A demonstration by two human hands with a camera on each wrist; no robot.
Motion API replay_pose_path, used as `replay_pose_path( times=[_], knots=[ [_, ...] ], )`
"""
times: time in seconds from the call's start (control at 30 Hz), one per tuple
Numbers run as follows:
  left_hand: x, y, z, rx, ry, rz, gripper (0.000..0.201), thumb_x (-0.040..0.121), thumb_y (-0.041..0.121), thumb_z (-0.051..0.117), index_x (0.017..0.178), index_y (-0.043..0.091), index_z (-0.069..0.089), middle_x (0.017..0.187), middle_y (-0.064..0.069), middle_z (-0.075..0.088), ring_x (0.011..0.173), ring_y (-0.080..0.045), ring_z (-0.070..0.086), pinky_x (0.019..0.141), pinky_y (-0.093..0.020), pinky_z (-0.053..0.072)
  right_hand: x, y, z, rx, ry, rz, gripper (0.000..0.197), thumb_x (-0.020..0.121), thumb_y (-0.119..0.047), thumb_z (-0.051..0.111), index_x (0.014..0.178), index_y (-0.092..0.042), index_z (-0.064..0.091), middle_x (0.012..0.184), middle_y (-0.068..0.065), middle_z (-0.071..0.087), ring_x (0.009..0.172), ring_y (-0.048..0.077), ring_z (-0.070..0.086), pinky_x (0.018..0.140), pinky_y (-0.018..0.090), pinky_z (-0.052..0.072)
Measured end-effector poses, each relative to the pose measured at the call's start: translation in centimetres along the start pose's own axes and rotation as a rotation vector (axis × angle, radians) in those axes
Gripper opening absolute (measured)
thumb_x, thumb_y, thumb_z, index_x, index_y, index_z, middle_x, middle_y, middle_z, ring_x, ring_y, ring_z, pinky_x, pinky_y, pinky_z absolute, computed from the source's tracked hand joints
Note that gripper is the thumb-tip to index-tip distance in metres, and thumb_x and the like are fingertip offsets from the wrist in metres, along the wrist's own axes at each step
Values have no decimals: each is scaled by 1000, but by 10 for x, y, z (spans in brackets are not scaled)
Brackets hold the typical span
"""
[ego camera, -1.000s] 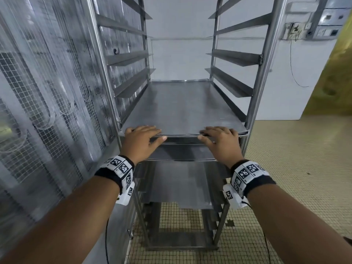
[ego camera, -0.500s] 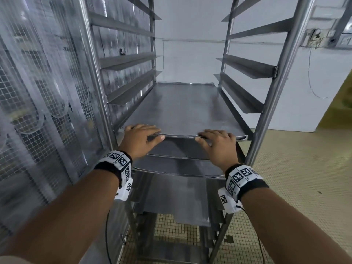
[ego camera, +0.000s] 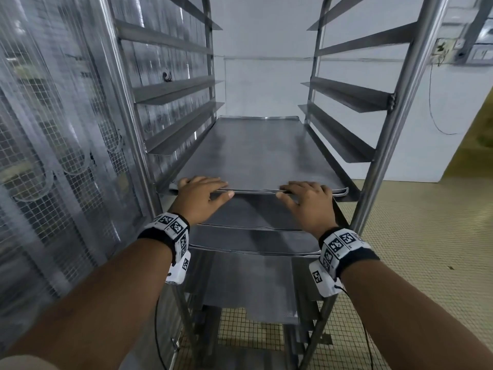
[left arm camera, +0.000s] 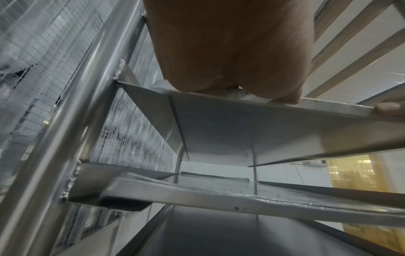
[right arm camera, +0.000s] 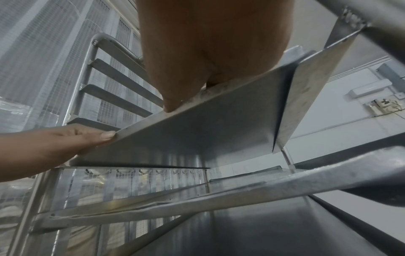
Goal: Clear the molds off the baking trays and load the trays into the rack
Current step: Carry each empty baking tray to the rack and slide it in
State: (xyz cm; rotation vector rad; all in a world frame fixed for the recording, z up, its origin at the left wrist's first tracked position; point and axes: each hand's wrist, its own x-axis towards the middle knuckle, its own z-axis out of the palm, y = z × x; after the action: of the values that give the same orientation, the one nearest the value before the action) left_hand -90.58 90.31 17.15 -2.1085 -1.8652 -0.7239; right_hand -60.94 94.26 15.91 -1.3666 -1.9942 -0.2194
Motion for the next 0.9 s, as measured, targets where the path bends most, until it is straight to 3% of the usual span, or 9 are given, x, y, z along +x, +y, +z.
replay_pose_path(
  times=[0.17, 0.27, 0.37, 0.47, 0.53, 0.63, 0.7, 0.8, 0.9],
  knots=[
    [1, 0, -8, -46, -105, -16, 78, 80, 85, 23, 134, 42, 61, 146, 16, 54, 138, -12, 43, 109, -38, 20, 3, -4, -7, 25, -69, 39, 38, 93, -64, 52, 117, -41, 72, 131, -16, 65, 125, 17, 53, 107, 40, 24],
    [1, -1, -21, -213, -138, -19, 68, 86, 79, 43, 126, 31, 69, 136, 10, 64, 131, -14, 53, 112, -35, 28, 0, -8, -11, 60, -63, 49, 35, 94, -59, 56, 114, -36, 73, 124, -14, 69, 122, 18, 55, 111, 43, 26],
    [-5, -6, -35, -484, -14, -86, 46, 91, 62, 60, 104, 21, 78, 103, 8, 77, 99, -9, 70, 97, -34, 53, -12, -3, -21, 131, 58, 40, 34, 94, -49, 61, 107, -21, 76, 110, -3, 74, 110, 22, 63, 102, 40, 42],
    [-16, -22, -47, -412, 309, -182, 55, 89, 69, 52, 89, 20, 74, 85, 6, 73, 80, -14, 70, 78, -37, 59, -22, 11, -43, 173, 257, 170, 32, 95, -44, 63, 103, -15, 76, 108, 2, 72, 107, 24, 60, 89, 39, 52],
    [-20, -36, -56, -336, 489, -220, 54, 90, 68, 48, 95, 18, 67, 96, -1, 67, 87, -23, 66, 76, -42, 58, -21, 22, -60, 164, 396, 277, 33, 95, -42, 61, 104, -13, 74, 111, 7, 67, 108, 28, 56, 87, 39, 49],
    [-13, -50, -77, -250, 595, -341, 59, 92, 61, 55, 128, 13, 50, 134, -15, 46, 120, -37, 50, 94, -58, 51, -4, 35, -83, 166, 572, 355, 41, 95, -43, 60, 121, -10, 64, 120, 16, 56, 113, 34, 51, 90, 41, 45],
    [-5, -50, -94, -298, 595, -409, 73, 93, 53, 61, 148, 12, 35, 151, -19, 31, 137, -41, 35, 108, -61, 39, 11, 38, -94, 176, 658, 355, 51, 94, -42, 62, 133, -11, 54, 126, 20, 52, 118, 34, 47, 95, 42, 41],
    [7, -41, -116, -480, 496, -455, 85, 98, 53, 53, 161, 16, 9, 167, -16, 13, 152, -36, 16, 119, -52, 20, 32, 38, -107, 263, 667, 420, 63, 93, -44, 60, 144, -13, 40, 135, 20, 48, 123, 37, 45, 102, 48, 39],
    [18, -36, -127, -606, 435, -491, 81, 103, 51, 45, 162, 21, 0, 168, -11, 12, 152, -34, 21, 120, -46, 21, 45, 40, -112, 336, 543, 498, 64, 97, -47, 51, 148, -14, 31, 141, 17, 48, 125, 39, 48, 104, 51, 41]
  ],
)
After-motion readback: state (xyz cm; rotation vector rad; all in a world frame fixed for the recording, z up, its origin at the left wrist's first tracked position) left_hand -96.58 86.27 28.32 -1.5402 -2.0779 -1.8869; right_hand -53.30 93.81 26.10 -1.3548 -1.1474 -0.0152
